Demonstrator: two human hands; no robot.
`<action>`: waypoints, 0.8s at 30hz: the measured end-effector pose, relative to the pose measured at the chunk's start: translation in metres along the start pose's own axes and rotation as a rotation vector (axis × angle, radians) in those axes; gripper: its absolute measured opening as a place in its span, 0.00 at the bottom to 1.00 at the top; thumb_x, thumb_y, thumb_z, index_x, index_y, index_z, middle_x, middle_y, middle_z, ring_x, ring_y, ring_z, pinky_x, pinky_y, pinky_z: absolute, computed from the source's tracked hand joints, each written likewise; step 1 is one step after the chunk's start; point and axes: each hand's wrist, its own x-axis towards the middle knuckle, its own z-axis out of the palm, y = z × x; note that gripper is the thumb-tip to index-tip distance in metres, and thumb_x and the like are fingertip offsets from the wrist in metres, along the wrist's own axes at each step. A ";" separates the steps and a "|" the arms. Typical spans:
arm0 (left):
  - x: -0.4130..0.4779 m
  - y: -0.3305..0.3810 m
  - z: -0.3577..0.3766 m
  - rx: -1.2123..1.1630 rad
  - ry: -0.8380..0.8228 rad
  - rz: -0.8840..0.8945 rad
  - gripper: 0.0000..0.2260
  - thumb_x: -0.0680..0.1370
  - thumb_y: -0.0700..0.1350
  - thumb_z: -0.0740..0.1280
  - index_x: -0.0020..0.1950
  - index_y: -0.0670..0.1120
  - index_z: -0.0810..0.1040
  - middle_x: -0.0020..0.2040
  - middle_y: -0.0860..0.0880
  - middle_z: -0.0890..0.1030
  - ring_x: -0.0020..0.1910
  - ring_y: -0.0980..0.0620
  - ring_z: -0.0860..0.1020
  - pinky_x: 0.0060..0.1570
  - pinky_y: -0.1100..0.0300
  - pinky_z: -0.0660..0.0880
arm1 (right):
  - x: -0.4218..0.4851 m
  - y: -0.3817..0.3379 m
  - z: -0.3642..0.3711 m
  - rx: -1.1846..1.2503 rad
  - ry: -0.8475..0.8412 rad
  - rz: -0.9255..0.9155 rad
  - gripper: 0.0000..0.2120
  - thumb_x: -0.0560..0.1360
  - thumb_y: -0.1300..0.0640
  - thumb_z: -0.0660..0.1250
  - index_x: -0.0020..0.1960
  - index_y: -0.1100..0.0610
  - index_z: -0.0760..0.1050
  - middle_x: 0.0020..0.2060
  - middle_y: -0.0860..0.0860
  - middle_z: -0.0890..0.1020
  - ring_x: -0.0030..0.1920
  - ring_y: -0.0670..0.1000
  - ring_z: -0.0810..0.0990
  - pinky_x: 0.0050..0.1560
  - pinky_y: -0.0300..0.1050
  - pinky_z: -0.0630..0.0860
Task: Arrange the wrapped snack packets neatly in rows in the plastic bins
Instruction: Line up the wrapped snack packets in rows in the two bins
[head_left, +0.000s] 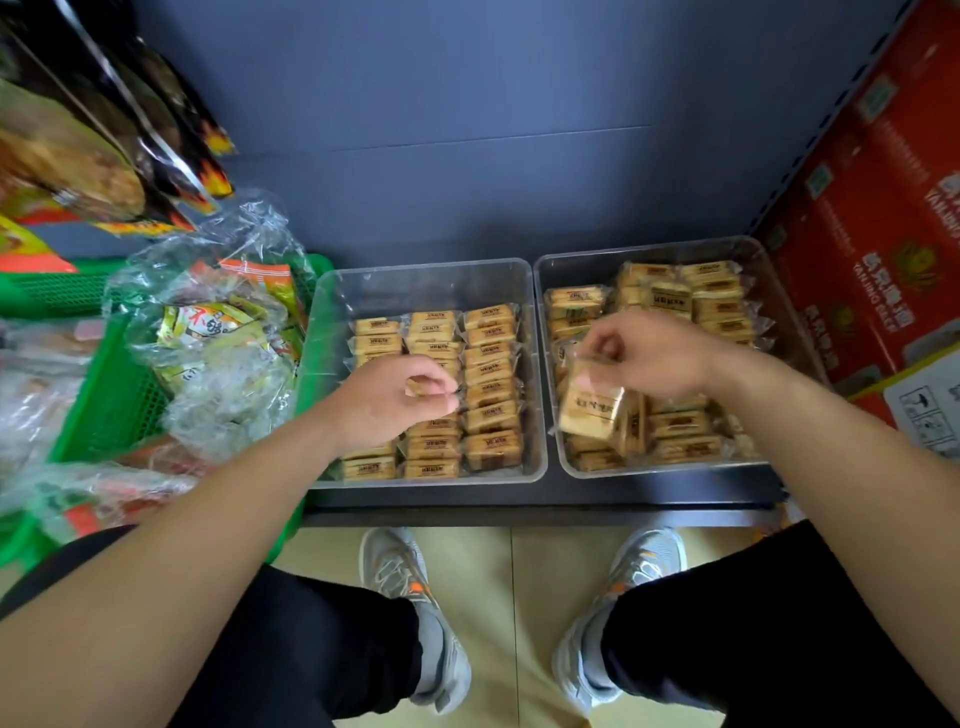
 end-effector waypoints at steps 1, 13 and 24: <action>0.001 0.004 0.003 -0.049 0.011 -0.004 0.13 0.79 0.53 0.70 0.63 0.53 0.80 0.57 0.60 0.81 0.54 0.64 0.78 0.61 0.56 0.75 | -0.002 -0.004 -0.003 0.126 0.017 -0.001 0.06 0.78 0.51 0.71 0.53 0.51 0.80 0.46 0.47 0.84 0.48 0.48 0.84 0.49 0.45 0.79; 0.017 0.024 0.005 -0.405 0.061 0.058 0.18 0.78 0.46 0.72 0.68 0.52 0.78 0.57 0.55 0.82 0.54 0.56 0.83 0.46 0.58 0.81 | 0.026 -0.030 0.024 0.659 -0.064 -0.049 0.07 0.79 0.54 0.69 0.55 0.55 0.79 0.48 0.50 0.86 0.53 0.50 0.86 0.59 0.51 0.81; 0.043 -0.028 0.067 0.049 -0.178 -0.095 0.18 0.76 0.41 0.75 0.62 0.55 0.77 0.57 0.58 0.77 0.56 0.56 0.77 0.46 0.69 0.69 | 0.026 -0.013 0.024 0.222 0.011 0.036 0.08 0.81 0.50 0.67 0.58 0.51 0.79 0.48 0.45 0.83 0.49 0.44 0.82 0.54 0.41 0.77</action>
